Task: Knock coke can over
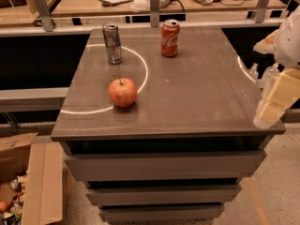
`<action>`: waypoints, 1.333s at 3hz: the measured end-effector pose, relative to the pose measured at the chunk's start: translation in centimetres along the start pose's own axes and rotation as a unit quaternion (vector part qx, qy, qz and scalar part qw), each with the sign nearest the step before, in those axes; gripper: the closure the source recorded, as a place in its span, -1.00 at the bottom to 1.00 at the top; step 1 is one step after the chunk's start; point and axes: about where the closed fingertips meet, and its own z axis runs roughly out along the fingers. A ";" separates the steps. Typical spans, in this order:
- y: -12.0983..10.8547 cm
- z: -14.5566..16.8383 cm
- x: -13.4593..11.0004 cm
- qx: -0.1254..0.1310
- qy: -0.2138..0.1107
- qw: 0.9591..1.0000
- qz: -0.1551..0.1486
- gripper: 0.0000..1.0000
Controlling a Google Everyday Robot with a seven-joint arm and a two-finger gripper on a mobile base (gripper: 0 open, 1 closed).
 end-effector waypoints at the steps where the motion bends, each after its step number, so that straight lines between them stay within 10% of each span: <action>1: -2.1 1.6 0.3 0.014 -0.053 0.998 0.034 -1.00; 4: -14.6 8.3 -0.5 0.088 -0.265 0.943 0.182 -1.00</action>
Offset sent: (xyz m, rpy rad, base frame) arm 0.1178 -0.0367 -0.0311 0.5119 -0.2346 -0.2699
